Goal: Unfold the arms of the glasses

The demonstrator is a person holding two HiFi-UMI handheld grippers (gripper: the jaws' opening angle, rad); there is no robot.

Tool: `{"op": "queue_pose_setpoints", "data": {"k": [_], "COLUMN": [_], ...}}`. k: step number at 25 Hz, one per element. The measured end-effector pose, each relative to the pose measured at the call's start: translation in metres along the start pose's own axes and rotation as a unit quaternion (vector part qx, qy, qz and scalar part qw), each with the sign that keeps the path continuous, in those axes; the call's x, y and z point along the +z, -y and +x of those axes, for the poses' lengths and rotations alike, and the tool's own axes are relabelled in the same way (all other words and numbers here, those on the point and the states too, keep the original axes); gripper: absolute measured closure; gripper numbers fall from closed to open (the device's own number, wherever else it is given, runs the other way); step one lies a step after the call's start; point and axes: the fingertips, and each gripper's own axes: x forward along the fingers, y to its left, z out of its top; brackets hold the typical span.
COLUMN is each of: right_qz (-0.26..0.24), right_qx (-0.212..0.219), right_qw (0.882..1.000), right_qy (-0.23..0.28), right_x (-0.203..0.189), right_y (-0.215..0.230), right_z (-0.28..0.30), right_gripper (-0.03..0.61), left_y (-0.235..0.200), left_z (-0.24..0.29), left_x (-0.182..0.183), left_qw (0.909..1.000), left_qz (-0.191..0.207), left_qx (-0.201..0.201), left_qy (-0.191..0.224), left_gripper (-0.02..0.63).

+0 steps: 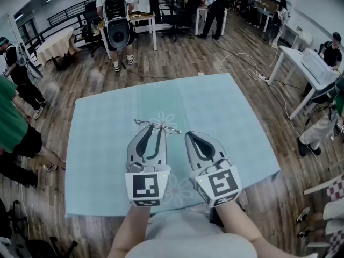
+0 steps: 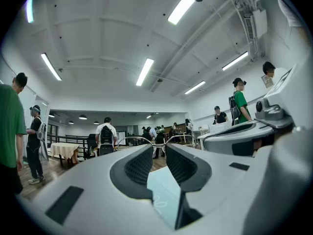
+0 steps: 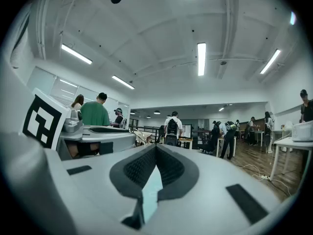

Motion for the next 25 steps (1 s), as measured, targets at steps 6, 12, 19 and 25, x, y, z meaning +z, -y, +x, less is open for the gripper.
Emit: {"op": "queue_pose_setpoints", "data": {"k": [6, 12, 19, 25], "right_qz": [-0.005, -0.01, 0.0, -0.002], "right_qx": [-0.001, -0.021, -0.017, 0.026], "right_qw": [1.0, 1.0, 1.0, 1.0], "right_qy": [0.005, 0.001, 0.002, 0.007], "right_x": [0.006, 0.01, 0.007, 0.005], "right_y": [-0.001, 0.005, 0.006, 0.0], "right_z": [-0.003, -0.008, -0.013, -0.016], "right_gripper": [0.571, 0.571, 0.571, 0.569], "left_y": [0.003, 0.007, 0.01, 0.009], "left_z": [-0.004, -0.006, -0.007, -0.008], "left_x": [0.005, 0.007, 0.004, 0.006], "left_qw": [1.0, 0.9999, 0.9993, 0.9973], "left_qz": [-0.004, -0.006, -0.016, -0.029], "left_qx": [-0.004, -0.007, -0.032, -0.066], "left_qy": [0.006, 0.006, 0.005, 0.013], "left_gripper": [0.52, 0.521, 0.521, 0.522]}}
